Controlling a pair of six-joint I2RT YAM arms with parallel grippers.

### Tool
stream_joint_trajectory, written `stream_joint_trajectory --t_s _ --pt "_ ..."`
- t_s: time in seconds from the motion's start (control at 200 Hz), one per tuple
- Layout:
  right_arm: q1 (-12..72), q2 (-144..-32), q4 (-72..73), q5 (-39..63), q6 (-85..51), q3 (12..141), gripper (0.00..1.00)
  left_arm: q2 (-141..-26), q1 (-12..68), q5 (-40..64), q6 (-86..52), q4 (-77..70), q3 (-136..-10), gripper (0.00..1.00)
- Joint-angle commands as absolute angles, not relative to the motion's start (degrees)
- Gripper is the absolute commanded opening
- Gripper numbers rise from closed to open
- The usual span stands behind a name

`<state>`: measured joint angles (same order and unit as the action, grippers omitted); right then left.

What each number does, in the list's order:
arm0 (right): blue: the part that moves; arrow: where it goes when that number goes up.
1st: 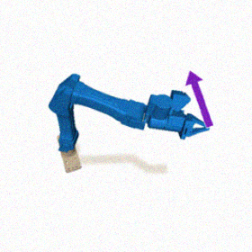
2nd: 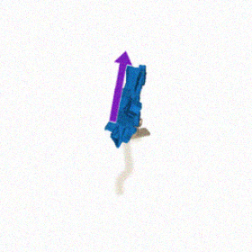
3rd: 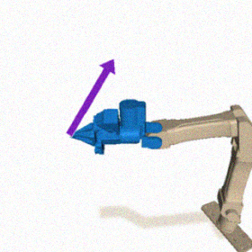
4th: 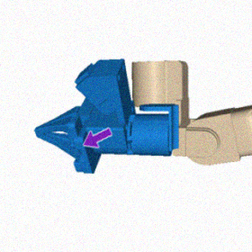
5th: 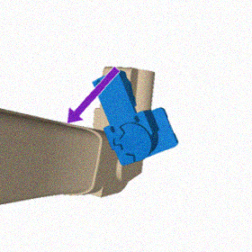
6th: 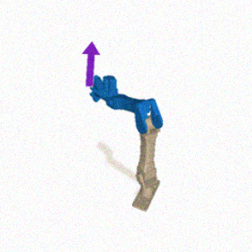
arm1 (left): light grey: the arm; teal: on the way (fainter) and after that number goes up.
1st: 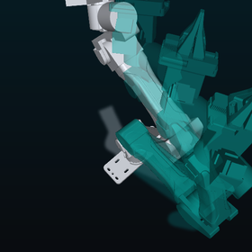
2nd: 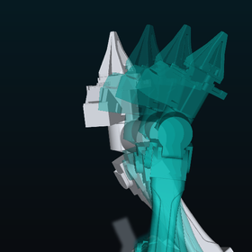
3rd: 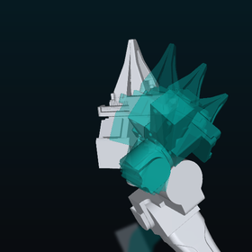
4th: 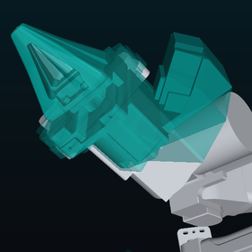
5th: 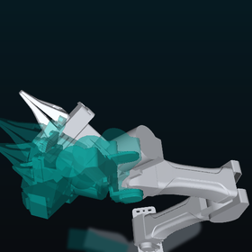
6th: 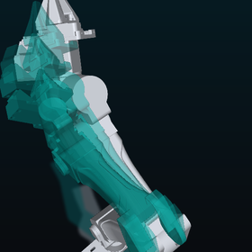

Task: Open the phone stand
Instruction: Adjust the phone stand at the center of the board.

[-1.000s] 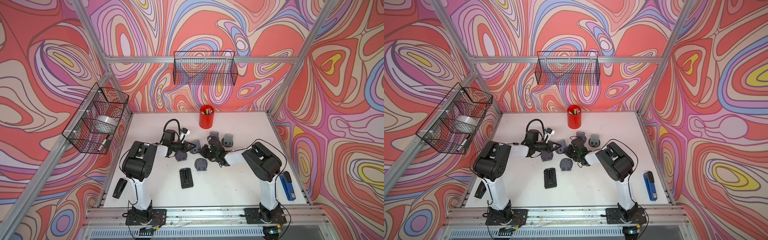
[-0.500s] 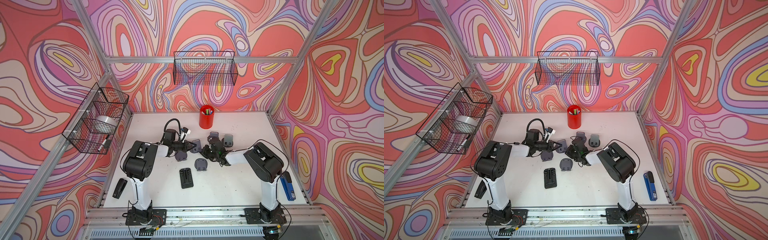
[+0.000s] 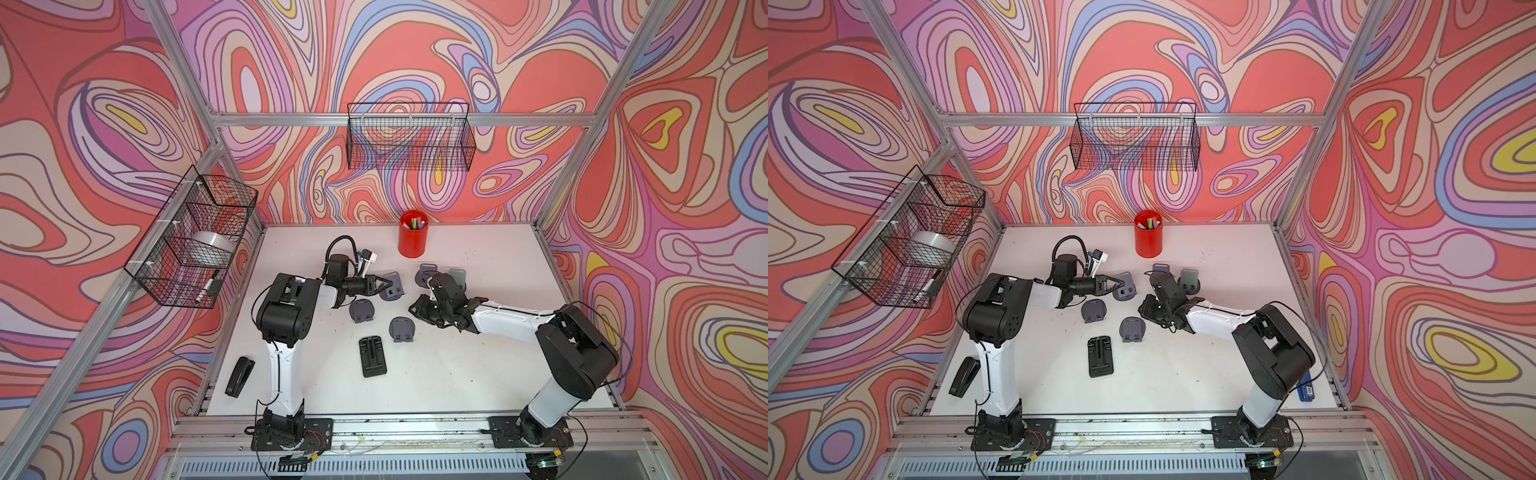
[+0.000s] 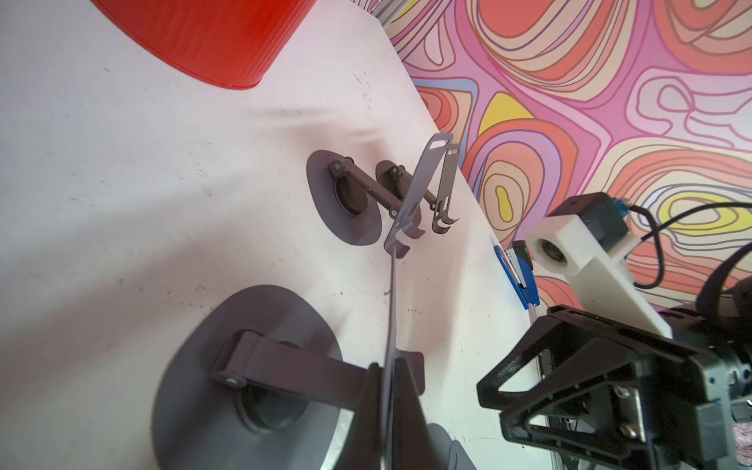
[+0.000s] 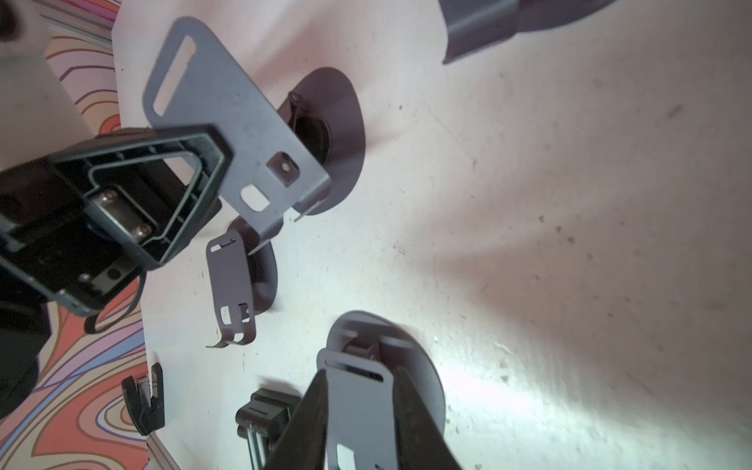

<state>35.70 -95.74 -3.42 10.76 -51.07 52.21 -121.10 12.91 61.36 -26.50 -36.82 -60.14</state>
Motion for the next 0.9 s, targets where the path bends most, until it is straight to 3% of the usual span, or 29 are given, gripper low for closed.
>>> stream_joint_trajectory --t_s 0.0,0.2,0.401,0.616,0.656,0.897 --pt "35.0 -94.5 -7.0 9.7 -48.2 53.6 0.32 -123.5 12.0 65.2 -34.6 -47.7 -59.9 0.0" --pt "34.2 -94.9 -4.3 9.8 -49.2 53.8 0.34 -127.6 10.9 68.0 -47.6 -64.2 -59.5 0.0" --pt "33.7 -94.9 -4.0 10.6 -49.2 54.3 0.34 -127.2 10.6 67.9 -49.2 -64.6 -59.2 0.0" --pt "33.7 -93.6 -6.2 10.2 -48.2 55.0 0.34 -123.4 10.5 65.8 -43.7 -55.4 -59.2 0.34" --pt "33.7 -93.2 -6.8 10.0 -47.9 55.2 0.34 -122.2 10.5 65.3 -42.0 -52.3 -59.5 0.45" --pt "33.7 -91.2 -12.8 8.1 -45.4 57.8 0.37 -112.5 10.6 58.9 -30.6 -30.3 -61.9 0.51"
